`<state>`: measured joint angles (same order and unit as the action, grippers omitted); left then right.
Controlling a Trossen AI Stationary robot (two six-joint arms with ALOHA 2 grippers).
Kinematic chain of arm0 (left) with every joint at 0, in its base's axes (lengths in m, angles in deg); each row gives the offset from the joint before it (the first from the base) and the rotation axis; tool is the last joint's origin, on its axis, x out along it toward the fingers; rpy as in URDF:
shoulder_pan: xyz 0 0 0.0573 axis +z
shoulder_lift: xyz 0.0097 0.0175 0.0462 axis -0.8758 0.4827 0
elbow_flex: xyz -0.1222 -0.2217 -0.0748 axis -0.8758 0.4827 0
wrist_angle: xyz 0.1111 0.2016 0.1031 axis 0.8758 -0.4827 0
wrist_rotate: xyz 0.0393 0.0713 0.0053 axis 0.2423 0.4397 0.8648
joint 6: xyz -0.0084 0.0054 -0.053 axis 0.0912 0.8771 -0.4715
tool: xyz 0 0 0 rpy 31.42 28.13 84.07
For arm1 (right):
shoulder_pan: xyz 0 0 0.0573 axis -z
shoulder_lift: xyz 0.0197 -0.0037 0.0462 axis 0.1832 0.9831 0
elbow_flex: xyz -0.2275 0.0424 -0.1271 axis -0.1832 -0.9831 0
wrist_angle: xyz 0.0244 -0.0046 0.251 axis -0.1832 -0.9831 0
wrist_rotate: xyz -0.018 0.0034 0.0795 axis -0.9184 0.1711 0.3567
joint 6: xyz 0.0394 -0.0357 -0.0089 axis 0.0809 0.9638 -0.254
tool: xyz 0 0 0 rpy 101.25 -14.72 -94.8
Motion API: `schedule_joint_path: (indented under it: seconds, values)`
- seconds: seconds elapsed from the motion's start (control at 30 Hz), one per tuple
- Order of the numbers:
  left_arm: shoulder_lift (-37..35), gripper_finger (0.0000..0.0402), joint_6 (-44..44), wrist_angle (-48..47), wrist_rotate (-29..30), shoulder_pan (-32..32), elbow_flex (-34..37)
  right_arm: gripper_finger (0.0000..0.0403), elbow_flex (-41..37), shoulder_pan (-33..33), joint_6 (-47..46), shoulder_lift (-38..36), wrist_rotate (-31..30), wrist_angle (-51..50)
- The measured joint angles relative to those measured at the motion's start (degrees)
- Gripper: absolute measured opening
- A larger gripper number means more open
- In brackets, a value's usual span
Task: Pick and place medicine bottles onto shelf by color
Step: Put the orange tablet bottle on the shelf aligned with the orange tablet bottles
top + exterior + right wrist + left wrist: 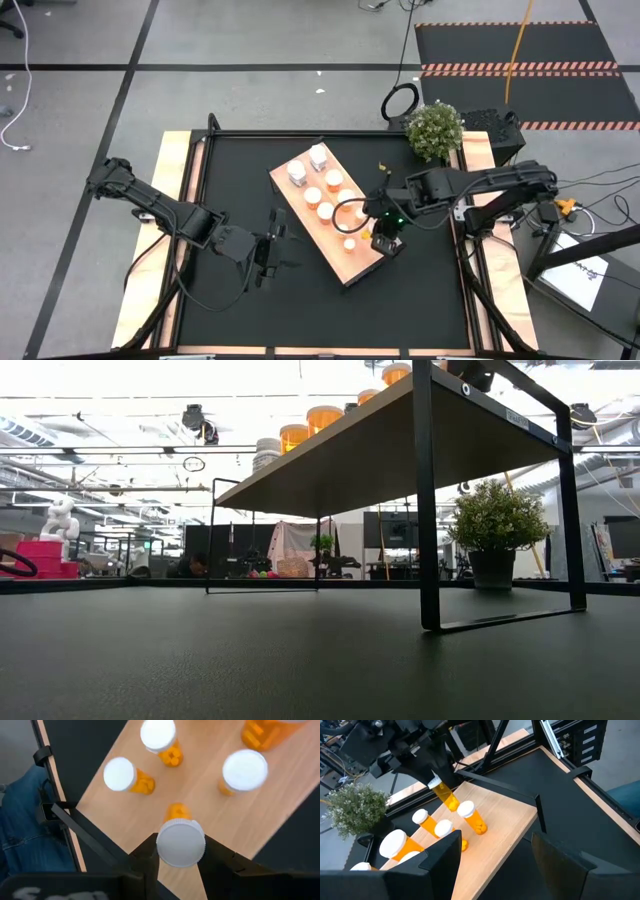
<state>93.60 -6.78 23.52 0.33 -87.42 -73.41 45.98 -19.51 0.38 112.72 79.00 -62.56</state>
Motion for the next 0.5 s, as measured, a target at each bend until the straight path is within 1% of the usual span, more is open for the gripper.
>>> schedule_joint_path:
  seconds: [0.27, 0.5]
  values:
    - [0.0, 0.0243, -0.1, 0.5, 0.0, 0.0, 0.0, 0.0109, 0.0, 0.0, 0.3, 1.9, -0.5, 0.4]
    - [0.0, 0.0243, -0.2, 0.4, 0.0, 0.0, 0.0, 0.0109, 0.0, 0.0, 1.5, 2.6, -2.0, -2.6]
